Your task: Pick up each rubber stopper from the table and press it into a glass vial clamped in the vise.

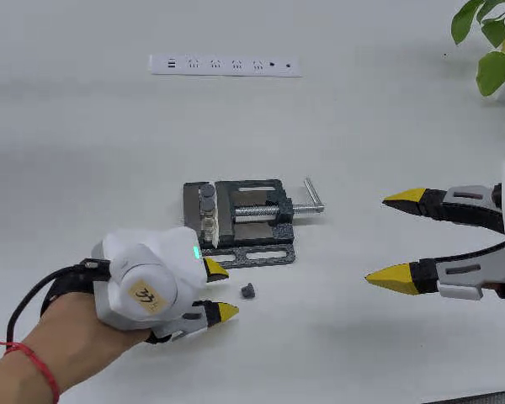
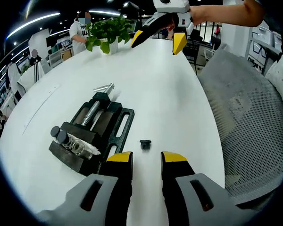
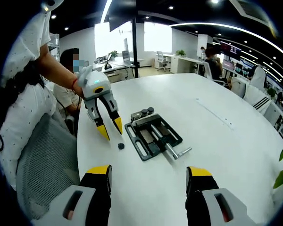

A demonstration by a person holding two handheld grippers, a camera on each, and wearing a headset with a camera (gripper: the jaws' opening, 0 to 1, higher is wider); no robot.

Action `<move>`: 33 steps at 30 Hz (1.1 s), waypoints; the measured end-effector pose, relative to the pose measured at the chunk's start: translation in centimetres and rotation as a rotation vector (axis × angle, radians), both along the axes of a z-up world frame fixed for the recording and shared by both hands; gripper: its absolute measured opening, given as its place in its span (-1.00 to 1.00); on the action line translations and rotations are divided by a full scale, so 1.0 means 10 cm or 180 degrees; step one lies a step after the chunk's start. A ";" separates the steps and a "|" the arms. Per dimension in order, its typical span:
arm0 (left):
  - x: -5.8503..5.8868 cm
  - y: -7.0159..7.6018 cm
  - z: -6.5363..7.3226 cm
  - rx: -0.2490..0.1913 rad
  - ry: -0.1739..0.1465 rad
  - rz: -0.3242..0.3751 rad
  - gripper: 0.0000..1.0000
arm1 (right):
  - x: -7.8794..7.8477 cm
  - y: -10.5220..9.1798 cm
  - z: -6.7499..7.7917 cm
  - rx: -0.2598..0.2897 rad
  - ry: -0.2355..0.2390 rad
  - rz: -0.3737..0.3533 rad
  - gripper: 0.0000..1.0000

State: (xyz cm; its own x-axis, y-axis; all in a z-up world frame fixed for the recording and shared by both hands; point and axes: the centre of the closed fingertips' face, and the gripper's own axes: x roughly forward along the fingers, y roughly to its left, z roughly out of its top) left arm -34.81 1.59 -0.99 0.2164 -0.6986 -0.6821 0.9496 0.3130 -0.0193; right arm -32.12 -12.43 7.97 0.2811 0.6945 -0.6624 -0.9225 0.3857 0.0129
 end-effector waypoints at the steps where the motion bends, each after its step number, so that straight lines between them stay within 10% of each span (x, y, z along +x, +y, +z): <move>1: 0.01 0.00 -0.03 0.0012 0.0011 0.0005 -0.62 | 0.00 -0.01 0.00 -0.0001 0.0004 -0.0006 0.22; 33: 0.07 -0.16 -0.19 0.0084 0.0144 0.0079 -0.90 | -0.09 -0.15 0.02 -0.0002 0.0020 -0.0122 0.18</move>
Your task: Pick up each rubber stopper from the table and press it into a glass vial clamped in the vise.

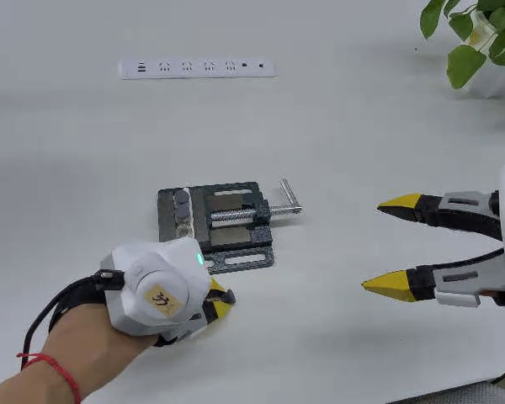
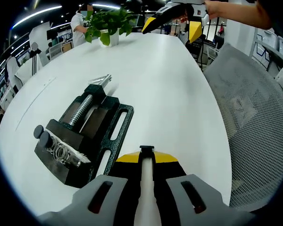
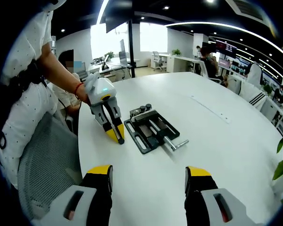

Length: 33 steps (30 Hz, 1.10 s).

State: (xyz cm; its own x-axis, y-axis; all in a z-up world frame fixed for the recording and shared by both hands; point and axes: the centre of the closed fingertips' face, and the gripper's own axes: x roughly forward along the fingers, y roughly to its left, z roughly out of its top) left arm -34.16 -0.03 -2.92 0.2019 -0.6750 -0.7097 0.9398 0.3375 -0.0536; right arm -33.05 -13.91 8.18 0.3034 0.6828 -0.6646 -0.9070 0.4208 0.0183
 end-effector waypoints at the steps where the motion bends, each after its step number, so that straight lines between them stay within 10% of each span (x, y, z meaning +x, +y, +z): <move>1: 0.00 0.00 0.00 -0.0006 0.0004 0.0003 -0.90 | 0.00 -0.01 -0.01 -0.0005 0.0004 0.0001 0.18; 19: 0.02 -0.02 0.13 -0.0192 -0.0033 0.0019 -0.92 | -0.05 0.20 0.00 0.0042 0.0034 0.0134 0.14; 33: 0.02 0.04 1.06 -0.0686 -0.0413 0.0118 -0.92 | -0.06 0.90 0.42 0.0338 0.0065 0.0537 -0.05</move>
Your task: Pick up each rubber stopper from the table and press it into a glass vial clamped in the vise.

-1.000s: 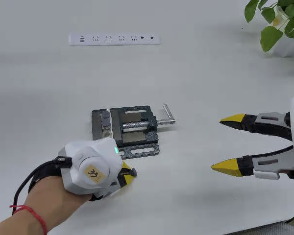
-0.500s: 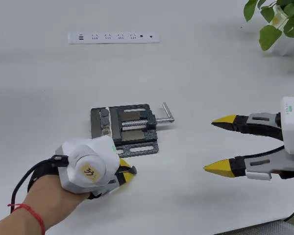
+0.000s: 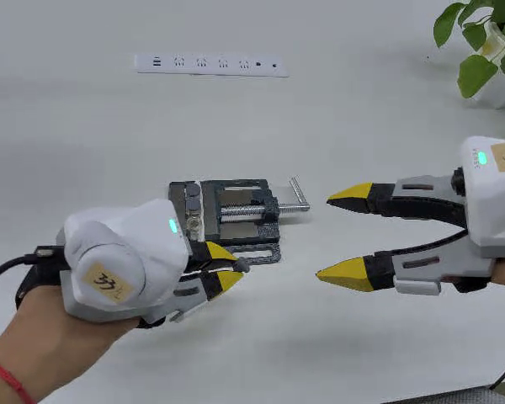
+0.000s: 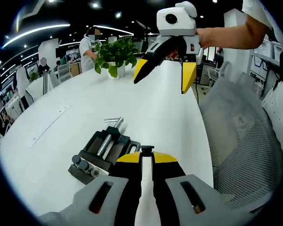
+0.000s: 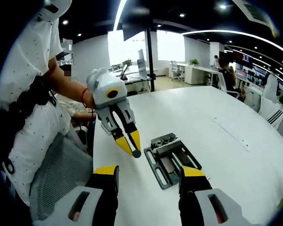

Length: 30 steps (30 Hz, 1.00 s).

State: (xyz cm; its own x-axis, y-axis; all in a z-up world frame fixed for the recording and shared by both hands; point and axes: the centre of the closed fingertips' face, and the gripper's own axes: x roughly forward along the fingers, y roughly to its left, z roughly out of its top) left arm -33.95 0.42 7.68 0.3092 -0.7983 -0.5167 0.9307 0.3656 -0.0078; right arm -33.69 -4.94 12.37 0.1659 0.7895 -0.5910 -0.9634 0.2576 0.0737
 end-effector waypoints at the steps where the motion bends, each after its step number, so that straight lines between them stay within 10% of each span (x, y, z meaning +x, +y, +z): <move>1: 0.00 0.01 0.04 -0.0023 -0.0024 -0.0003 -0.92 | -0.02 0.05 0.02 0.0010 0.0050 0.0031 -0.09; 17: -0.08 0.10 0.63 -0.0282 -0.0351 -0.0053 -0.93 | -0.15 0.64 0.29 -0.0006 0.0070 0.0758 -0.63; 30: -0.12 0.17 0.74 -0.0370 -0.0430 -0.0053 -0.93 | -0.23 0.79 0.30 -0.0091 0.0076 0.0947 -0.81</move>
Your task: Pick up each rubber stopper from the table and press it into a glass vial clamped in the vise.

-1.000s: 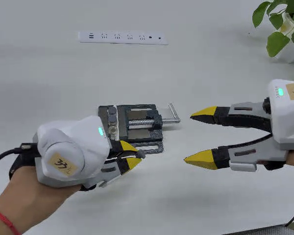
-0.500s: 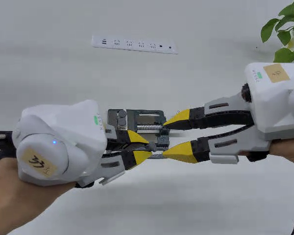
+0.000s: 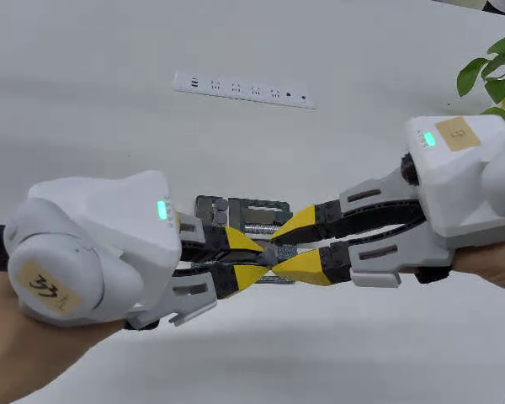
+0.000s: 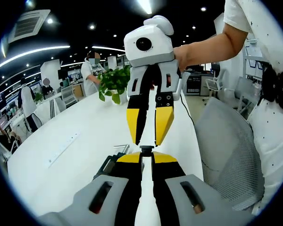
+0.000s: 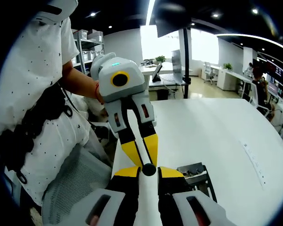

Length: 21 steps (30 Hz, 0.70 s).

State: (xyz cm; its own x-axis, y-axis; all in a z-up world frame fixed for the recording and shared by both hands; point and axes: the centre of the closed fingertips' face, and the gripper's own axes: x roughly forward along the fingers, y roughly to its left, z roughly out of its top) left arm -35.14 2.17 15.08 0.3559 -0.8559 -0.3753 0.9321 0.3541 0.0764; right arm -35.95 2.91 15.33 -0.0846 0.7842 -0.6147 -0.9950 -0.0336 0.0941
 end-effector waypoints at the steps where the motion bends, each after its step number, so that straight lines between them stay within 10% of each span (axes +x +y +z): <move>1: 0.00 0.00 0.00 -0.0003 0.0001 0.0003 -0.93 | 0.00 0.00 0.00 -0.0001 0.0000 0.0004 -0.83; 21: -0.02 0.03 0.04 -0.0030 -0.0006 0.0004 -0.93 | -0.03 0.04 0.02 -0.0023 0.0007 0.0055 -0.86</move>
